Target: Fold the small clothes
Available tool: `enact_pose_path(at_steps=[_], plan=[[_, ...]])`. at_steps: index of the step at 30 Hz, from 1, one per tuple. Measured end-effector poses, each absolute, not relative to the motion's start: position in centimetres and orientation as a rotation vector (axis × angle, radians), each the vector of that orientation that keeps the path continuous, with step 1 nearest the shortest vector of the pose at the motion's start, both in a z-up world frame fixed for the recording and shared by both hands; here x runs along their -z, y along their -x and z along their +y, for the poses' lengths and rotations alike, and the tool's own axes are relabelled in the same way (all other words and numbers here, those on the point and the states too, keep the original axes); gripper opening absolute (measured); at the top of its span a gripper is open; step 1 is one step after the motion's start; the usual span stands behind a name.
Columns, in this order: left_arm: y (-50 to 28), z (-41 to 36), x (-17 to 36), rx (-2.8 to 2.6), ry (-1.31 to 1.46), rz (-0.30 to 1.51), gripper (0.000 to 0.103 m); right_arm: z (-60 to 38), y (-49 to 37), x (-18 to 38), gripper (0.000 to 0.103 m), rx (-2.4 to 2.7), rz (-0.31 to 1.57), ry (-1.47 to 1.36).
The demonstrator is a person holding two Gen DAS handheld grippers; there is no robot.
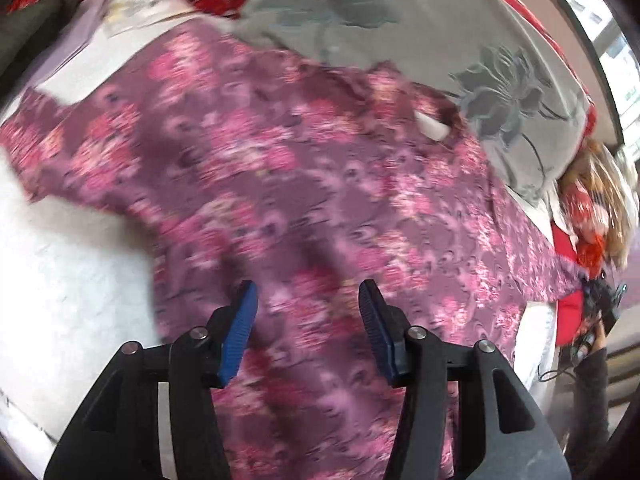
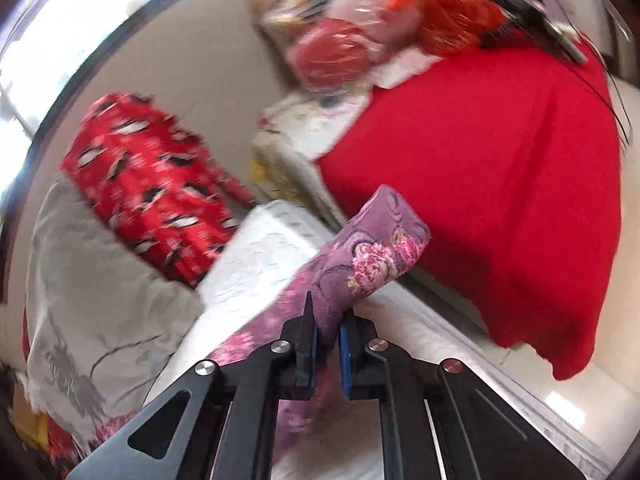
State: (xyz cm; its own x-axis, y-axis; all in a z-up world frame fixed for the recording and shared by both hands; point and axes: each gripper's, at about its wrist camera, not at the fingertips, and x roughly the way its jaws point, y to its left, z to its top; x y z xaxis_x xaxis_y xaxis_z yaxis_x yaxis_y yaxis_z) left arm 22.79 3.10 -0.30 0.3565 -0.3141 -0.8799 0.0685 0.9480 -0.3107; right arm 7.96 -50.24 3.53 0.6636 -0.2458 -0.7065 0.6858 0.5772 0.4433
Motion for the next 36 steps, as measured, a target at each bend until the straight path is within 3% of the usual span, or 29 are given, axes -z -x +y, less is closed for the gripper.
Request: enact_pose_path(at_steps=[9, 27, 35, 36], plan=[[-24.4, 2.8, 4.2, 0.278, 0.305, 1.262, 0.051, -40.7, -12.6, -6.9, 0.008, 0.333, 0.654, -0.695], [-23.9, 8.0, 4.0, 0.404, 0.511, 1.291, 0.051, -12.2, -22.1, -3.8, 0.009, -0.111, 0.892, -0.481], [-23.7, 9.9, 3.0, 0.401, 0.532, 1.273, 0.051, -2.2, -22.9, -0.6, 0.016, -0.236, 0.99, -0.424], [-23.8, 10.0, 2.9, 0.399, 0.537, 1.272, 0.051, -1.4, -22.7, 0.1, 0.023, -0.248, 1.014, -0.424]])
